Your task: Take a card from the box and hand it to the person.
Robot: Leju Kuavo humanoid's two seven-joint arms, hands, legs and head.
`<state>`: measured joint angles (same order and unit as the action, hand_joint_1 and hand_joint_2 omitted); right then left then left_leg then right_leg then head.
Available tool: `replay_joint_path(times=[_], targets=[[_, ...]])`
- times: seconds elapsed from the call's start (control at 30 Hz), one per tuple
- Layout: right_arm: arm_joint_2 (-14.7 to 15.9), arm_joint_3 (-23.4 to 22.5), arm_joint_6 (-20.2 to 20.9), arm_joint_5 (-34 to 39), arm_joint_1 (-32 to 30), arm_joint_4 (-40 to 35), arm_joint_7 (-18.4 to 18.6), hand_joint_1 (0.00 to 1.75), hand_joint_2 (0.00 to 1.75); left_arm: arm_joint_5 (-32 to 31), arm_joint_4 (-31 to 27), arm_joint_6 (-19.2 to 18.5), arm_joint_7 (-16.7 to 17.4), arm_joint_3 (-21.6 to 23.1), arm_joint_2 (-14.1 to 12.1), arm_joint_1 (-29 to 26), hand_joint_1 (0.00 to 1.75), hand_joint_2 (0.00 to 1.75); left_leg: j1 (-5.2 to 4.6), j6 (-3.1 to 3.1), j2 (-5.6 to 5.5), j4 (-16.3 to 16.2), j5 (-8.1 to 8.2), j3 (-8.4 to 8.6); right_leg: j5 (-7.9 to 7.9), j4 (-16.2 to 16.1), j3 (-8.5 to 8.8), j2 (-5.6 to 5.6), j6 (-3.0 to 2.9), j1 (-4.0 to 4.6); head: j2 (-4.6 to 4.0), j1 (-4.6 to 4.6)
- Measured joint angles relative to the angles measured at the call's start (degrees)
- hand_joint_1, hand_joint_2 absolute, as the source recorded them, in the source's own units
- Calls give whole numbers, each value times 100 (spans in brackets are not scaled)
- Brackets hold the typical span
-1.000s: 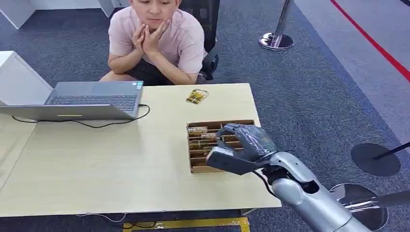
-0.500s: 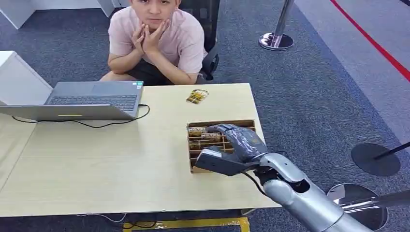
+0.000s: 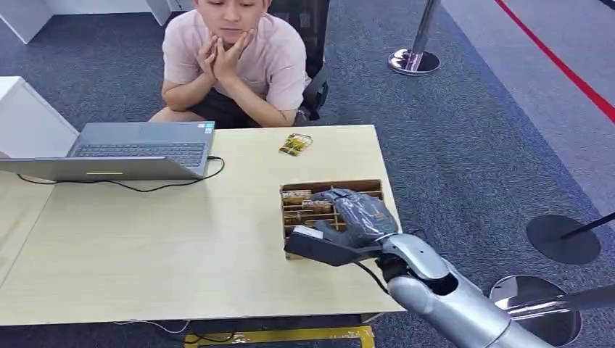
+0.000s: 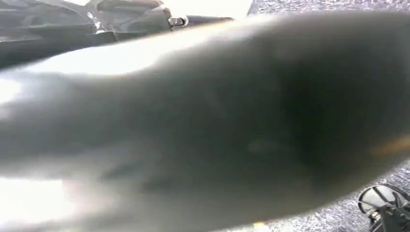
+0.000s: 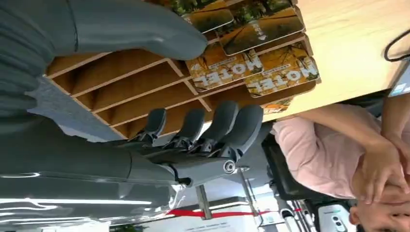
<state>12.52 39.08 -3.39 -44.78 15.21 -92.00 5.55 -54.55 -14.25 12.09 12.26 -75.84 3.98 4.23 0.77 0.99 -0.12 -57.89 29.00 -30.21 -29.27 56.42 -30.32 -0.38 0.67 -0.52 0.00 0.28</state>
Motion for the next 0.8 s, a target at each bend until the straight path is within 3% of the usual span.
replay_joint_path(times=[0.57, 0.67, 0.7, 0.77, 0.8], targets=[[-7, 74, -22, -96, -105, 92, 269, 72, 175, -63, 0, 35, 61, 0, 0, 24, 0, 0, 0, 0, 0, 0, 0, -1, 0, 0, 0, 0, 0, 0, 0, 0], [-30, 76, -22, -120, -82, 185, 301, 89, 175, -63, 0, 35, 61, 0, 2, 25, 0, 0, 0, 0, 0, 0, 0, -1, 0, 0, 1, 0, 0, 0, 0, 0], [-37, 76, -22, -129, -75, 205, 304, 106, 175, -63, 0, 35, 61, 0, 2, 25, 0, 0, 0, 0, 0, 0, 0, -1, 0, 0, 1, 0, 0, 0, 0, 0], [-55, 76, -26, -155, -70, 245, 312, 106, 175, -63, 0, 35, 61, 0, 6, 25, 0, 0, 0, 0, 0, 0, 0, -1, 0, 0, 1, 0, 0, 0, 0, 0], [-57, 76, -35, -175, -70, 265, 317, 96, 175, -63, 0, 35, 59, 0, 9, 25, 0, 0, 0, 0, 0, 0, 0, -1, 0, 0, 1, 0, 0, 0, -2, 0]])
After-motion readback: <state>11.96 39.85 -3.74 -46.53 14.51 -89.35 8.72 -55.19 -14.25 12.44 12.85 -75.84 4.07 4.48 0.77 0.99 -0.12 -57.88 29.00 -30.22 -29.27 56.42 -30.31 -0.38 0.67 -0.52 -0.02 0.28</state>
